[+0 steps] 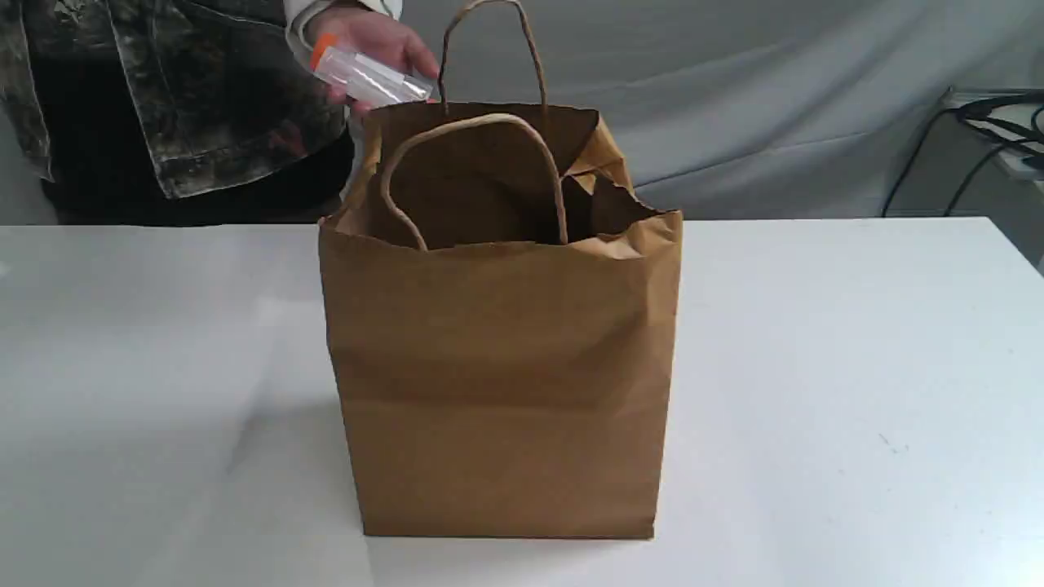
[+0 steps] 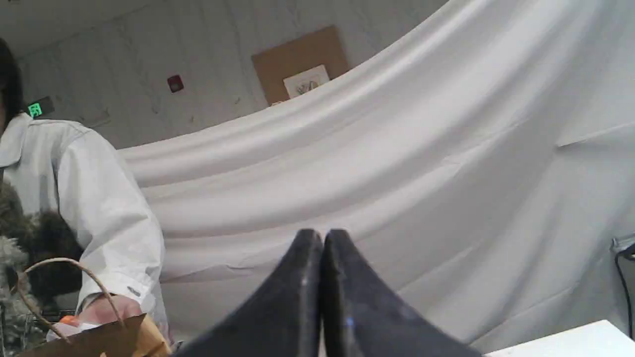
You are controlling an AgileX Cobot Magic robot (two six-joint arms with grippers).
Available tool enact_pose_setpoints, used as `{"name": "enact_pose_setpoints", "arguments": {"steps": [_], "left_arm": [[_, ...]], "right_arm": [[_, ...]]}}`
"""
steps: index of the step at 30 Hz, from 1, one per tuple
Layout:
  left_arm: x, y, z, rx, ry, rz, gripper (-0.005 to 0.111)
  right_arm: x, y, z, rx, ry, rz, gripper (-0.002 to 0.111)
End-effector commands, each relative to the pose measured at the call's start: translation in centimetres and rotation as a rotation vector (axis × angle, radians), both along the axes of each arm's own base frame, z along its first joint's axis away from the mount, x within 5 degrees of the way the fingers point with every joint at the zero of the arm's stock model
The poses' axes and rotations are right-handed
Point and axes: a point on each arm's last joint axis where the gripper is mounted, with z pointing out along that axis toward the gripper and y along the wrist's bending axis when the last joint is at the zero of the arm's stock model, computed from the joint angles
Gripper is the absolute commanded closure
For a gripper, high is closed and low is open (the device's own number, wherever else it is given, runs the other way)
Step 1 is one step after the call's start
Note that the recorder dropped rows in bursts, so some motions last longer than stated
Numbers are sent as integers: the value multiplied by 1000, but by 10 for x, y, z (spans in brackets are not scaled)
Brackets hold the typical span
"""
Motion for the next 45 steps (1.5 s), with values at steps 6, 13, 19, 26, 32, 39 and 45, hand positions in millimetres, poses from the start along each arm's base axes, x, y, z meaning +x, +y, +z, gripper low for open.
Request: {"name": "enact_pose_setpoints", "arguments": {"steps": [6,13,19,26,32,39,45], "left_arm": [[49,-12,-42,117,-256,-273,52],[93,-12,-110,80,-40,-263,52],[108,-13,-142,58,58,-267,52],[109,-25,-146,15,76,-290,47],[104,-48,-156,1,132,-329,45],[98,-68,-172,126,171,-364,35],[97,-69,-169,93,195,-344,33]], "right_arm": [[0,1,-2,-2,23,9,108],[0,1,-2,-2,23,9,108],[0,1,-2,-2,23,9,108],[0,1,-2,-10,32,9,108],[1,2,-6,-13,75,19,108],[1,2,-6,-15,76,19,108],[1,2,-6,-15,76,19,108]]}}
